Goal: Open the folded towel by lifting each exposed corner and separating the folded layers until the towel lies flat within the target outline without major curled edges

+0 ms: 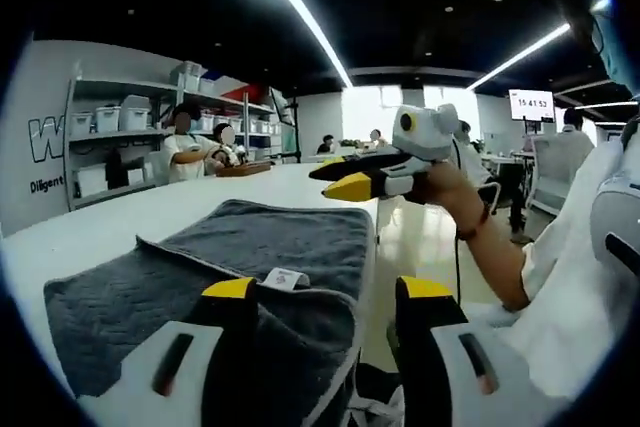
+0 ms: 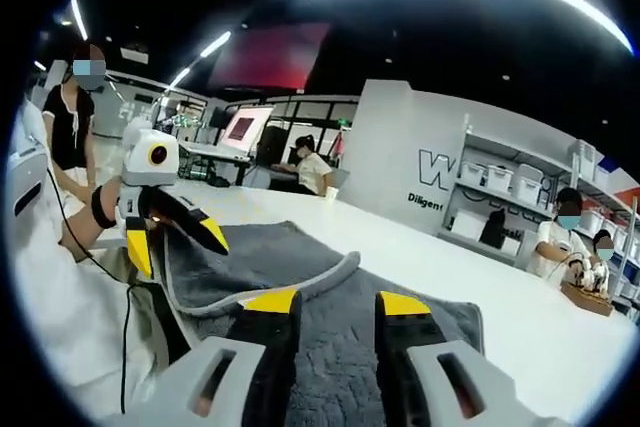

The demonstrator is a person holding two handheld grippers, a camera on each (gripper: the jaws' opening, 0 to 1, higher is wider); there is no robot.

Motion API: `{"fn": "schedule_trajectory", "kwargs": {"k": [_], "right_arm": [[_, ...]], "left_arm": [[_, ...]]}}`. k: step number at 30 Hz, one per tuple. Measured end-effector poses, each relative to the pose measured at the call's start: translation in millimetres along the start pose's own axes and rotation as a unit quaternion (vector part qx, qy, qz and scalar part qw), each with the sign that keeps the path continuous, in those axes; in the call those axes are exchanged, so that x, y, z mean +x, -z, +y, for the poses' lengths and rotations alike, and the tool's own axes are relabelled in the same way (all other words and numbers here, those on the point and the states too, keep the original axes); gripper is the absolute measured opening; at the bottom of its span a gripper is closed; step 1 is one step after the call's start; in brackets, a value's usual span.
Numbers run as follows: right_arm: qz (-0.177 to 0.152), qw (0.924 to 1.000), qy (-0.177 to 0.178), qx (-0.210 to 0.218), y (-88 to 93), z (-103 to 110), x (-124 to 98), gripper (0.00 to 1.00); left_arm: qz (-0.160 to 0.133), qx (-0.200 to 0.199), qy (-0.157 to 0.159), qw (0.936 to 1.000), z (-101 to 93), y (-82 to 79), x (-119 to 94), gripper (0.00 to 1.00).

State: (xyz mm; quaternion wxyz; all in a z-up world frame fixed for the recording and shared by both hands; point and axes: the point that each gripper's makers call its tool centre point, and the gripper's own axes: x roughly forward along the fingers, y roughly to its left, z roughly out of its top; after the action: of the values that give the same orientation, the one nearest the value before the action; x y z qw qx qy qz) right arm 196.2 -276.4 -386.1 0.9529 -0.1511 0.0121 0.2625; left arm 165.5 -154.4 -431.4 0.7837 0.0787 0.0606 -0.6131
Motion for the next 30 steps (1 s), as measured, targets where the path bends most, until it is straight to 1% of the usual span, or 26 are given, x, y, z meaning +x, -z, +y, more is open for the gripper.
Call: {"fn": "schedule_trajectory", "kwargs": {"k": [1, 5, 7, 9, 11, 12, 18, 22, 23, 24, 25, 30], "right_arm": [[0.0, 1.0, 0.001, 0.0, 0.0, -0.2, -0.2, 0.25], [-0.002, 1.0, 0.002, 0.001, -1.2, 0.0, -0.8, 0.25], [-0.003, 1.0, 0.0, 0.0, -1.7, 1.2, -0.6, 0.25], [-0.002, 1.0, -0.001, -0.002, -1.8, 2.4, -0.2, 0.25], [-0.002, 1.0, -0.003, -0.002, -1.4, 3.4, 0.0, 0.25], [-0.001, 1.0, -0.002, -0.001, -0.9, 3.3, -0.1, 0.25], [-0.001, 1.0, -0.001, -0.001, -0.8, 3.7, -0.1, 0.25], [0.0, 1.0, -0.004, -0.003, -1.2, 5.7, 0.6, 0.25], [-0.001, 1.0, -0.004, -0.003, -1.5, 6.0, 0.7, 0.25], [-0.001, 1.0, -0.004, -0.003, -1.7, 6.1, 0.7, 0.25], [-0.001, 1.0, -0.004, -0.003, -1.9, 6.1, 0.6, 0.25], [-0.002, 1.0, -0.004, -0.003, -1.9, 6.4, 0.3, 0.25]], "left_arm": [[0.004, 0.008, -0.006, 0.9999, 0.1, 0.6, 0.0, 0.53], [0.004, 0.02, -0.006, 0.9998, -5.3, -0.4, -0.4, 0.52], [0.008, 0.024, -0.005, 0.9997, -8.9, 1.9, 0.2, 0.52], [0.013, 0.026, 0.0, 0.9996, -12.0, 5.9, 1.5, 0.5], [0.015, 0.022, 0.013, 0.9996, -18.2, 10.4, 3.6, 0.48], [0.021, 0.024, 0.014, 0.9994, -20.1, 13.3, 4.6, 0.48], [0.041, 0.027, 0.007, 0.9988, -19.7, 24.5, 9.5, 0.48], [0.045, 0.03, 0.003, 0.9985, -19.2, 26.9, 10.9, 0.48], [0.049, 0.034, 0.001, 0.9982, -18.2, 28.8, 11.2, 0.48], [0.062, 0.042, -0.008, 0.9972, -15.3, 33.4, 10.8, 0.48], [0.065, 0.047, -0.011, 0.9967, -14.3, 34.9, 10.8, 0.48], [0.063, 0.043, -0.014, 0.997, -12.4, 34.9, 10.8, 0.46]]}}
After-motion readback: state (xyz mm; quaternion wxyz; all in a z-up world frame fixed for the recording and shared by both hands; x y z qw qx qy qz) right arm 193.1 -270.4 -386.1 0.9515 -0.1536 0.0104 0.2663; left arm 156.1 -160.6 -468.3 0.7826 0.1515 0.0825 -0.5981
